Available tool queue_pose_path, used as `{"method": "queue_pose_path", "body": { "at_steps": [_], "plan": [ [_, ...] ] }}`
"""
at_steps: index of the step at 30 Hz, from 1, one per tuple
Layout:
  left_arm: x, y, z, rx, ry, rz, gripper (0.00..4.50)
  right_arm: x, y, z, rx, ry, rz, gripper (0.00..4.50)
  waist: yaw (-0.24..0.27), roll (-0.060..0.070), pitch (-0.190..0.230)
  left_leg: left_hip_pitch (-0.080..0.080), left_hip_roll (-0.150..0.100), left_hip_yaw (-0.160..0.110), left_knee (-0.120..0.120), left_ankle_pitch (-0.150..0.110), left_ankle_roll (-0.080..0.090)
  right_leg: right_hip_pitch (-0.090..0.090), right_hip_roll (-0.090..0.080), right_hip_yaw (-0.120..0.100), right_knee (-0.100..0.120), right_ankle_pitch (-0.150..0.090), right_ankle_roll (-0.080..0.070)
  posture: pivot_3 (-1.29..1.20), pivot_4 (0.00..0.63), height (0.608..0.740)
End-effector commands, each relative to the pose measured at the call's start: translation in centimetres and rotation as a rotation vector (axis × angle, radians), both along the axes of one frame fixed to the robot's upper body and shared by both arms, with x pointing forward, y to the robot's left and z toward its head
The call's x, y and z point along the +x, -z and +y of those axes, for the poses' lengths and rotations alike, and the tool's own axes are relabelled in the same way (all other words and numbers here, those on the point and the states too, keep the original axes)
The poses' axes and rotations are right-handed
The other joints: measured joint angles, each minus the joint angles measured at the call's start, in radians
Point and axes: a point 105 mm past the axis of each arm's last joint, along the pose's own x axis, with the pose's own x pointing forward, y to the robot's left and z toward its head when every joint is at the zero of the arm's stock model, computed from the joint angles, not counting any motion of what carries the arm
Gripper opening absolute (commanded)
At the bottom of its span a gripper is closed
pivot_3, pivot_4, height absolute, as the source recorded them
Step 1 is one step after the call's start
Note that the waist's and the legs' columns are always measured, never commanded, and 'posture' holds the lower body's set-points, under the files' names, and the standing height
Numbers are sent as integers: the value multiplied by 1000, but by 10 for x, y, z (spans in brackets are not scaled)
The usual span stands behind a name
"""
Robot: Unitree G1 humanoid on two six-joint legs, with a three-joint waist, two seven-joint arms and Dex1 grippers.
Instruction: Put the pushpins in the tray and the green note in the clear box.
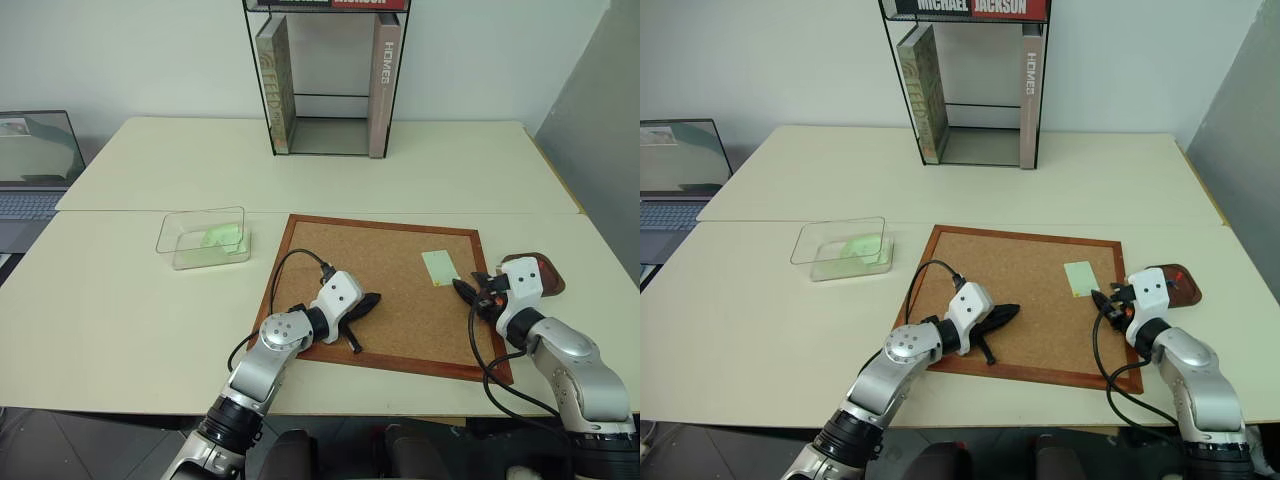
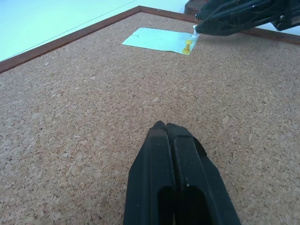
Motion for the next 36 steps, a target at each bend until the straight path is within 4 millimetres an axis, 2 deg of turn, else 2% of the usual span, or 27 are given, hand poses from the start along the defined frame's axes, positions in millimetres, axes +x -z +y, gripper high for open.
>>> {"method": "queue_pose_path", "body": {
  "at_steps": [1, 6, 7, 9, 10, 18, 28, 36],
  "plan": [
    [-5, 26, 6, 59, -13, 83, 0, 6, -9, -1, -17, 11, -53, 2259, 0, 0, 0, 0, 0, 0, 0, 0, 0, 0, 0, 0, 0, 0, 0, 0, 150, 740],
    [-6, 26, 6, 59, -13, 86, 0, 7, -8, -3, -11, 23, -58, 2259, 0, 0, 0, 0, 0, 0, 0, 0, 0, 0, 0, 0, 0, 0, 0, 0, 150, 740],
    [-6, 26, 6, 59, -13, 87, 0, 7, -7, -3, -10, 24, -58, 1894, 0, 0, 0, 0, 0, 0, 0, 0, 0, 0, 0, 0, 0, 0, 0, 0, 150, 740],
    [-6, 27, 6, 60, -12, 88, 0, 7, -7, -3, -9, 25, -59, 1670, 0, 0, 0, 0, 0, 0, 0, 0, 0, 0, 0, 0, 0, 0, 0, 0, 150, 740],
    [-7, 27, 6, 60, -13, 88, 0, 7, -7, -3, -9, 25, -60, 1353, 0, 0, 0, 0, 0, 0, 0, 0, 0, 0, 0, 0, 0, 0, 0, 0, 150, 740],
    [-7, 27, 6, 59, -14, 90, 0, 5, -8, -3, -9, 22, -65, 54, 0, 0, 0, 0, 0, 0, 0, 0, 0, 0, 0, 0, 0, 0, 0, 0, 150, 740],
    [-11, 29, 4, 63, -6, 98, 0, -9, -18, 2, 41, -1, -137, 54, 2, 0, 0, -1, 0, -1, -1, 0, 0, 0, 0, 0, -1, 0, 0, 0, 150, 740],
    [-12, 29, 3, 65, 3, 98, 0, -9, -30, 6, 60, 9, -206, 54, 0, 0, 0, -1, 0, 0, -1, 0, 0, 0, 0, 0, -1, 0, 0, 0, 150, 740]
  ]
}}
